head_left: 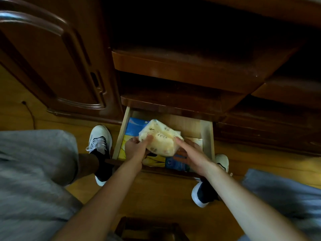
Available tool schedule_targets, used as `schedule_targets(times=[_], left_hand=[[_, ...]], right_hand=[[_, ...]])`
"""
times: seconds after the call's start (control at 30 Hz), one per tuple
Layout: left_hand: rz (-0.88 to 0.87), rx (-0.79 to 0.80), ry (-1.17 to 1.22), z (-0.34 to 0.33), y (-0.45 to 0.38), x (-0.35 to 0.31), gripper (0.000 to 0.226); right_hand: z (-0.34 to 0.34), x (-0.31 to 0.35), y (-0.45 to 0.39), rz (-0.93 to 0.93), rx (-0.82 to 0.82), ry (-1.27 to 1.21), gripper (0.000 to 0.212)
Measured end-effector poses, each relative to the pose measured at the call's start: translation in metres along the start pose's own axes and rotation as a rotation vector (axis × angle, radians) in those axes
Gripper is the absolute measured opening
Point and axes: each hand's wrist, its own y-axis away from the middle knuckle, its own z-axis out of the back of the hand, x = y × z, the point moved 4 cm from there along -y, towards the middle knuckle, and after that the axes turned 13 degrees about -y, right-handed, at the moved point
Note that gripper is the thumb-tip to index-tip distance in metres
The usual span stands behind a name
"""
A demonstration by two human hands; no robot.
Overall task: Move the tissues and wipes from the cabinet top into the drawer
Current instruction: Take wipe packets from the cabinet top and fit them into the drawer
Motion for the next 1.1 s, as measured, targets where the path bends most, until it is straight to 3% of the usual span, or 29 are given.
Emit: schedule_targets(times=[0.07, 0.13, 0.33, 0.47, 0.57, 0.63, 0.73, 0.83, 1.0, 1.1], left_hand=[[-0.05, -0.011, -0.057, 0.005, -0.005, 0.001, 0.03], [-0.093, 0.002, -0.103, 0.007, -0.007, 0.003, 0.028], [-0.288, -0.275, -0.288, 0.03, -0.008, -0.006, 0.021], [-0.336, -0.27, -0.389, 0.032, -0.012, -0.007, 0.022], [-0.349, -0.25, -0.436, 0.027, -0.016, -0.003, 0.021], [-0.348, -0.23, -0.432, 0.023, -0.019, 0.0, 0.021], [-0.345, -0.236, -0.452, 0.02, -0.023, 0.004, 0.02], [-0.396, -0.226, -0.588, 0.017, -0.024, 0.008, 0.018], [-0.664, -0.117, -1.121, 0.008, -0.021, 0.021, 0.034], [-0.651, 0.024, -1.296, 0.007, -0.024, 0.037, 0.046]], right_hand=[[-0.003, -0.008, -0.004, -0.049, 0.043, 0.071, 0.045], [-0.006, -0.008, -0.015, -0.046, -0.015, 0.101, 0.036], [0.018, 0.037, -0.06, 0.092, -0.44, 0.049, 0.015], [0.053, 0.058, -0.083, 0.146, -0.639, 0.112, 0.028], [0.064, 0.058, -0.093, 0.196, -0.742, 0.049, 0.01], [0.065, 0.051, -0.103, 0.179, -0.748, -0.015, 0.008], [0.064, 0.042, -0.115, 0.097, -0.72, -0.235, 0.023], [0.065, 0.036, -0.122, 0.079, -0.704, -0.465, 0.025], [0.063, 0.038, -0.135, 0.111, -0.703, -0.263, 0.017], [0.05, 0.042, -0.147, 0.15, -0.602, -0.191, 0.02]])
